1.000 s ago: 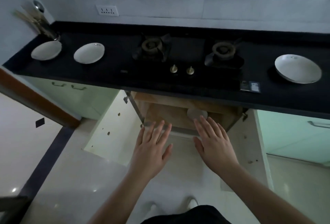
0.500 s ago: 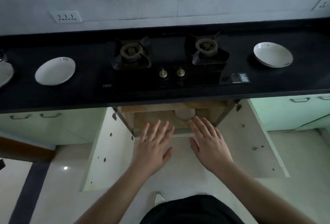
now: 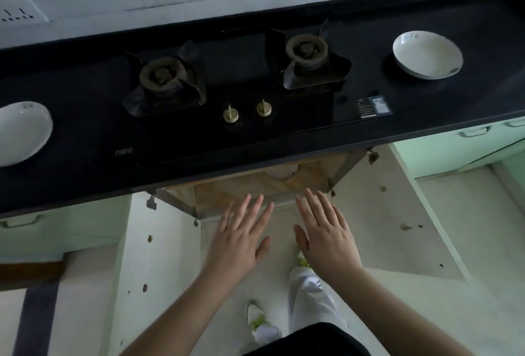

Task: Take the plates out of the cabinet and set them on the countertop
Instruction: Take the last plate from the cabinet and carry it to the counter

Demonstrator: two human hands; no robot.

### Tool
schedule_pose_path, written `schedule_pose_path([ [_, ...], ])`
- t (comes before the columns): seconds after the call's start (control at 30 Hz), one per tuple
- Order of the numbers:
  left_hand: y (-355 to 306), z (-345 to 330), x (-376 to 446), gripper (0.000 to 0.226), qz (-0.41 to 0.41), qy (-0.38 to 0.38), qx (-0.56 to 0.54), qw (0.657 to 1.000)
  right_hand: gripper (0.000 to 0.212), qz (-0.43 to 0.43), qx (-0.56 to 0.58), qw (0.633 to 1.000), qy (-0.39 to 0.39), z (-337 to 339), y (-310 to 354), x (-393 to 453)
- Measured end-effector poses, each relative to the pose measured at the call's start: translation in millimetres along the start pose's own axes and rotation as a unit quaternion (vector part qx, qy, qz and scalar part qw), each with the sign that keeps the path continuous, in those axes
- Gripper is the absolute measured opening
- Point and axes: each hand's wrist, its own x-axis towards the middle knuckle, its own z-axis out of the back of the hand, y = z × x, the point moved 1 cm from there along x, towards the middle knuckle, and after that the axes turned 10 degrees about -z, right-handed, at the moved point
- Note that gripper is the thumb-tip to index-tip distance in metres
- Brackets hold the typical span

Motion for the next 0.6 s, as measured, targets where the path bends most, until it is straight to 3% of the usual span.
schedule_pose_path([
  [0.3,18.5,-76.9,64.0,0.065,0.03,0.033,-0.017,0.999,0.06,0.02,-0.021,0.999,0.029,-66.8,-36.4,73.5],
  [0.6,19.8,-216.2,130.1,0.062,0.019,0.021,-0.033,0.999,0.059,-0.003,-0.043,0.999,0.02,-175.7,-84.5,131.5],
])
